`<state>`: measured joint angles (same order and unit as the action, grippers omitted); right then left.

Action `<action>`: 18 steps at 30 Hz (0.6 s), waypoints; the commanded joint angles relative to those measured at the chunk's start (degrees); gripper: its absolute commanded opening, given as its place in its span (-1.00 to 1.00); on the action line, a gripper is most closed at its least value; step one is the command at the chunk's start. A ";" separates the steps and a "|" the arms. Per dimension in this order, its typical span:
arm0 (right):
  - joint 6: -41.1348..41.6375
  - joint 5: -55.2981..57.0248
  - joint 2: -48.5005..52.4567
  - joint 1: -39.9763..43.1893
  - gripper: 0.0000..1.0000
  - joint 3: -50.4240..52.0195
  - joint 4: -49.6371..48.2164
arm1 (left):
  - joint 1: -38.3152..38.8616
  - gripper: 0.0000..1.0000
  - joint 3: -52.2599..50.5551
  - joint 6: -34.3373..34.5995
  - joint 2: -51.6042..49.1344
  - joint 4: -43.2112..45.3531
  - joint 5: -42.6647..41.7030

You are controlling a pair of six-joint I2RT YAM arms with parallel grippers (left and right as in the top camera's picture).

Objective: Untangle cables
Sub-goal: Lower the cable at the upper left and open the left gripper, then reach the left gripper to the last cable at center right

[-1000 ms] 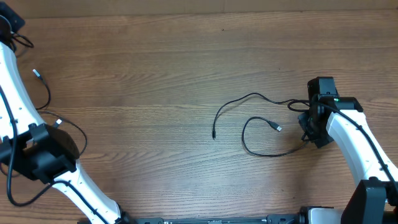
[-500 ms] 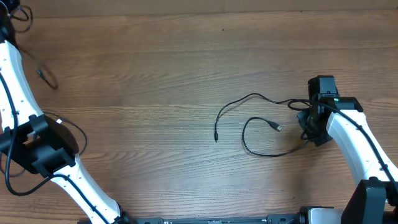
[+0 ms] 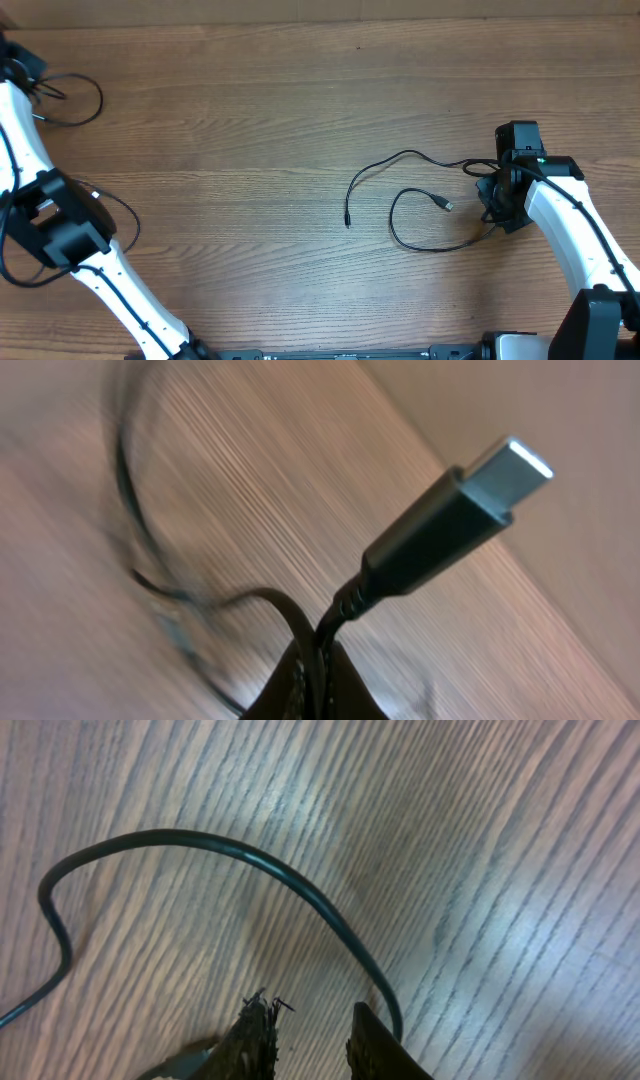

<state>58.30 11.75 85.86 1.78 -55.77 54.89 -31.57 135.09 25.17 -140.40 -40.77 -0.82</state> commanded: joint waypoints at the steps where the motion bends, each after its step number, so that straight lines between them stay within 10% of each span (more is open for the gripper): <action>1: 0.39 -1.55 -0.87 0.15 -0.53 0.33 -0.42 | 2.38 -0.65 0.39 0.79 -1.57 -0.98 -11.26; 5: 0.37 -1.55 -0.87 0.11 -0.37 0.33 -0.37 | 3.98 0.99 0.42 0.85 -1.40 -1.57 -12.41; 18: 0.20 -1.60 -0.87 0.11 -0.02 0.33 -0.37 | 5.79 0.99 0.44 10.12 11.13 -13.05 -22.32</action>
<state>58.46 10.26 85.86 1.78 -55.77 54.70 -26.81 135.09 34.20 -136.07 -51.07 -20.73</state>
